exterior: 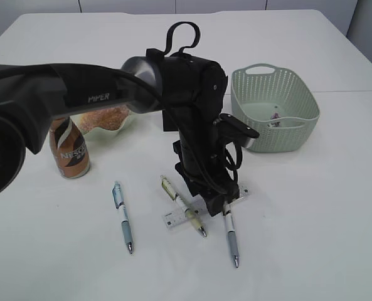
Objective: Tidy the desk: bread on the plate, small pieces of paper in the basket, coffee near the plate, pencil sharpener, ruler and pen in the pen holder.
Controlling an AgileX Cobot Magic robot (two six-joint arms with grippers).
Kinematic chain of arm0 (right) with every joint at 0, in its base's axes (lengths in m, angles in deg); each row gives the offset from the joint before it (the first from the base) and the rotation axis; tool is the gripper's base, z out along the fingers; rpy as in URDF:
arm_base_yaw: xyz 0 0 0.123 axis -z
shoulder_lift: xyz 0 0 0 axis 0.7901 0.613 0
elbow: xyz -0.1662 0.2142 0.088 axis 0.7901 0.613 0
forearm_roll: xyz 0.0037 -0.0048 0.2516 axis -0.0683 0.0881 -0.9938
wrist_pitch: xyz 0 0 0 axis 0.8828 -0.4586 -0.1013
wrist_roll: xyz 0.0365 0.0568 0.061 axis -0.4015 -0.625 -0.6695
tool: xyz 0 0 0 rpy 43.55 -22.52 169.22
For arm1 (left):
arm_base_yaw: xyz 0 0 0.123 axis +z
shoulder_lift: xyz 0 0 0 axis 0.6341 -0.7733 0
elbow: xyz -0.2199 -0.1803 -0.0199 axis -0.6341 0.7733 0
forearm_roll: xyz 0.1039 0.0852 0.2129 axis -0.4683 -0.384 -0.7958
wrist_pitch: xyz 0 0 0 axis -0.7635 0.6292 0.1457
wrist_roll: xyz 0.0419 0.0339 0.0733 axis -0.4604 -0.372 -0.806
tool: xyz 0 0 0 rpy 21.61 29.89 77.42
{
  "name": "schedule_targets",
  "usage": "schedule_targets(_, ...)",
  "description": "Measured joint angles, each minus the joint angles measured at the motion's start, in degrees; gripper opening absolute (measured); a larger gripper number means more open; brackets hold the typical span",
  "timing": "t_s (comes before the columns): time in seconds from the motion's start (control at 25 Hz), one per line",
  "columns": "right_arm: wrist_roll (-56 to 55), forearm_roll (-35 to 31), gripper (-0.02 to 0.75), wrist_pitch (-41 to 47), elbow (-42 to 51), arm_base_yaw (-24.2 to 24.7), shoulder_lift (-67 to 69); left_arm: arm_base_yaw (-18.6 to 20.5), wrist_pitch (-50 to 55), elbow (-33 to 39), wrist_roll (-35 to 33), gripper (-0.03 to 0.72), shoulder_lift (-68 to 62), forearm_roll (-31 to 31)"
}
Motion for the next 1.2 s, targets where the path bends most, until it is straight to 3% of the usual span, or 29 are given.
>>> schedule_targets(1.2,0.0,0.35,0.464,0.07,0.0,0.0,0.0,1.74,-1.31,0.0,-0.69,0.436,-0.34,4.05)
